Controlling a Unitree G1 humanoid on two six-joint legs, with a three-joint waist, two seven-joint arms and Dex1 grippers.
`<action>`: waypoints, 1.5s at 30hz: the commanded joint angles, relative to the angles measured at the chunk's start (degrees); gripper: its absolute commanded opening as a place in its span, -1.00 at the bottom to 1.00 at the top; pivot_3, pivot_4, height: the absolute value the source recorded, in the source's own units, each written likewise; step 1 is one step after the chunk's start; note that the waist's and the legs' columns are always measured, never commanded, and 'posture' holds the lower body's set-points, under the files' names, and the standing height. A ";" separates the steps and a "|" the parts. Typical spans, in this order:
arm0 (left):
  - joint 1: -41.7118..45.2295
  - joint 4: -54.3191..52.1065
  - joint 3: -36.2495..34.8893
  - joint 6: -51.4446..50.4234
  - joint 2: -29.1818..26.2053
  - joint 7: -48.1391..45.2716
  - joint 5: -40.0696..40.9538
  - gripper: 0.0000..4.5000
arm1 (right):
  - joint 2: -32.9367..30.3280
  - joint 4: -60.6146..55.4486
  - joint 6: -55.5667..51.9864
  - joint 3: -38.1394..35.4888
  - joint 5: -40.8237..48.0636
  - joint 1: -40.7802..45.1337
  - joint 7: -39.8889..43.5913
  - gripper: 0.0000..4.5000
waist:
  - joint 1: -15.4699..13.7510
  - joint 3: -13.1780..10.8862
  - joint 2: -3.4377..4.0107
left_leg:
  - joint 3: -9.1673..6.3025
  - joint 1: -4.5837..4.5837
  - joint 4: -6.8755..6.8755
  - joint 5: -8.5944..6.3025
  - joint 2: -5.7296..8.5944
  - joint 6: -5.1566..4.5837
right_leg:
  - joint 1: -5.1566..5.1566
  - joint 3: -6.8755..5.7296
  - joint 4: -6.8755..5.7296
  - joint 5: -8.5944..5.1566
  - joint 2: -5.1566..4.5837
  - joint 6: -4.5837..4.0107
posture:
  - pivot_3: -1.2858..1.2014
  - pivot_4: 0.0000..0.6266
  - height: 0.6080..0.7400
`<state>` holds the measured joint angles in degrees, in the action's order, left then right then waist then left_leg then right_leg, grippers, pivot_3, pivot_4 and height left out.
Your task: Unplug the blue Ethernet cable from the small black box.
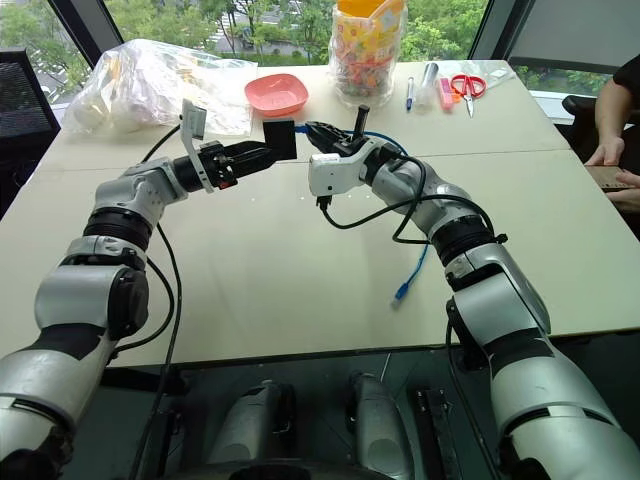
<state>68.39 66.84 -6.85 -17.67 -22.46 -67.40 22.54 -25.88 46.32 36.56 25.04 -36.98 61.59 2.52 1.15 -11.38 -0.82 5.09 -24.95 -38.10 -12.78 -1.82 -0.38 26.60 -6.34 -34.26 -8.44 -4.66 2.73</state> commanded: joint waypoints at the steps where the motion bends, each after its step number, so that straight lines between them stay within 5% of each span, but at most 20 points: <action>1: 3.34 2.02 -2.33 2.41 0.58 -0.28 -0.70 1.00 | -0.56 -4.47 -0.95 -1.44 0.15 -0.30 -0.16 -0.97 | -0.07 0.00 0.00 | -0.01 0.00 0.00 0.00 0.00 0.00 | -0.01 0.00 0.00 0.00 0.00 0.00 | 0.03 -0.52 1.00; 2: 3.54 2.52 -2.60 2.69 0.86 -0.59 -0.98 1.00 | -0.66 -5.18 -1.31 -1.49 0.12 -0.68 -0.02 -0.97 | -0.07 0.00 0.00 | -0.01 0.00 0.00 0.00 0.00 0.00 | -0.01 0.00 0.01 0.00 0.00 0.00 | 0.03 -0.52 1.00; 13: 3.58 2.88 -4.00 2.60 0.89 -4.20 -2.29 -0.77 | -1.20 -8.63 -3.34 -1.34 0.01 -2.26 1.43 -1.00 | -0.07 0.00 -0.01 | -0.04 0.00 -0.01 0.00 0.00 -0.01 | -0.02 0.00 0.01 0.00 -0.01 0.00 | 0.03 -0.52 1.00; 17: 2.83 2.50 -4.48 2.82 0.58 -3.68 -2.89 -0.77 | -1.66 -8.71 -2.96 -0.98 0.48 -3.30 3.17 -1.00 | -0.06 0.00 -0.01 | -0.05 0.00 -0.01 0.00 0.00 -0.01 | -0.02 0.00 0.00 0.00 -0.01 0.00 | 0.03 -0.52 1.00; 18: 2.56 2.30 -4.73 2.46 0.43 -4.00 -2.86 -0.77 | -1.94 -9.28 -2.86 -1.68 2.30 -4.27 4.91 -0.70 | -0.06 0.00 -0.01 | -0.05 0.00 -0.01 0.00 0.00 -0.01 | -0.02 0.00 0.00 0.00 -0.01 0.00 | 0.03 -0.52 1.00; 20: 1.99 1.90 -5.38 1.47 0.07 -4.37 -2.55 -0.77 | -2.90 -11.69 -4.65 -4.11 6.11 -7.27 7.90 -0.49 | -0.07 0.01 -0.03 | -0.06 0.00 -0.01 0.00 0.00 -0.01 | -0.03 0.00 0.00 0.00 -0.01 0.00 | 0.03 -0.52 1.00; 23: 1.50 1.41 -6.94 -1.03 -0.33 -5.25 -1.22 -0.77 | -1.65 -20.74 -13.87 -10.57 18.88 -15.05 15.51 0.13 | -0.40 0.01 -0.03 | -0.10 0.00 -0.01 -0.01 -0.01 -0.02 | -0.06 -0.01 0.02 0.00 -0.01 0.00 | 0.03 -0.52 1.00; 27: 0.60 -0.98 -8.29 -5.99 -0.21 -9.74 0.76 -0.77 | 4.52 -41.46 -36.14 -17.77 44.18 -27.05 25.70 0.13 | -0.30 0.02 -0.04 | -0.25 0.00 -0.06 -0.02 -0.05 -0.04 | -0.14 -0.05 0.03 0.01 -0.02 -0.01 | 0.03 -0.52 1.00; 32: -1.72 -10.11 -7.74 -17.30 1.61 -17.79 5.22 -0.77 | 14.30 -58.12 -63.34 -25.49 74.75 -31.83 23.33 0.13 | -0.19 0.02 -0.04 | -0.44 0.05 -0.16 -0.02 -0.20 -0.03 | -0.12 -0.04 -0.12 0.05 0.00 -0.08 | 0.03 -0.52 1.00; 37: -6.42 -22.70 -6.37 -27.35 3.93 -19.00 9.89 -0.77 | 20.87 -61.81 -70.92 -29.32 85.83 -32.04 17.45 0.13 | -0.42 0.03 -0.02 | -0.47 0.20 -0.16 -0.02 -0.26 -0.03 | -0.25 -0.04 -0.11 0.04 -0.01 -0.11 | 0.03 -0.52 1.00; 45: -10.39 -31.10 -5.59 -33.44 5.00 -16.09 14.13 -0.77 | 23.95 -63.34 -72.38 -32.68 91.72 -31.37 13.50 0.13 | -0.50 0.03 -0.02 | -0.47 0.16 -0.15 -0.03 -0.20 -0.04 | -0.24 -0.03 -0.05 0.04 -0.04 -0.09 | 0.03 -0.52 1.00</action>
<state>57.66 38.39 -12.08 -50.48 -17.05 -83.60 34.62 -2.20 -14.82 -36.30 -6.12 52.78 29.01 16.60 0.65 -11.35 -0.84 4.63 -24.80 -38.24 -12.80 -2.02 -0.42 26.37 -6.37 -34.31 -8.40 -4.70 2.64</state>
